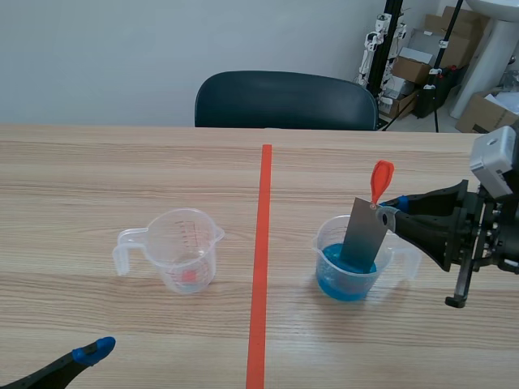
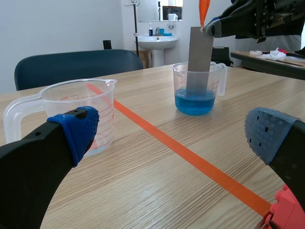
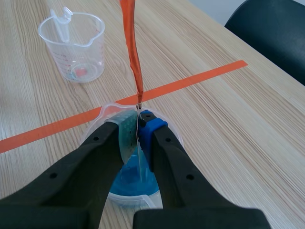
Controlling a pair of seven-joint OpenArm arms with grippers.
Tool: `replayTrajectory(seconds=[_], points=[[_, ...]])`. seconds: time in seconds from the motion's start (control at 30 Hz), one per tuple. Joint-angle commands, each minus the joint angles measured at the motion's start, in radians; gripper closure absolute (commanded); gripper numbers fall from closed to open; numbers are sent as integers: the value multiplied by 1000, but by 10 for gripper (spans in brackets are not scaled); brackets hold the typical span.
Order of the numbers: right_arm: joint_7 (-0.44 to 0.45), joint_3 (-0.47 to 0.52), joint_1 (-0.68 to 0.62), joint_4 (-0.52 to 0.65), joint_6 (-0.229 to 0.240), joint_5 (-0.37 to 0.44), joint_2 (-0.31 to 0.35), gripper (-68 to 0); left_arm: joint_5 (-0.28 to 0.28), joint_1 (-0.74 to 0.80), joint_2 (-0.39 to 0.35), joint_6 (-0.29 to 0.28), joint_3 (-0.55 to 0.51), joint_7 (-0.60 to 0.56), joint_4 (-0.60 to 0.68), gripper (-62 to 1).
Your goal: Do the redox reaction experiment. hold the plate still in the solution
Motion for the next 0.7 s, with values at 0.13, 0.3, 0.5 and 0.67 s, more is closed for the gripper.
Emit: replayTrajectory(seconds=[0.13, 0.3, 0.5, 0.67], points=[[15, 12, 9, 4, -4, 13, 2, -6, -2, 2, 2, 2, 2, -13, 13, -623], [15, 12, 9, 4, -8, 13, 2, -6, -2, 1, 2, 2, 2, -13, 13, -623], [15, 12, 9, 4, -8, 13, 2, -6, -2, 0, 2, 2, 2, -13, 13, -623], [15, 12, 9, 4, -8, 13, 2, -6, -2, 0, 2, 2, 2, -13, 13, -623]])
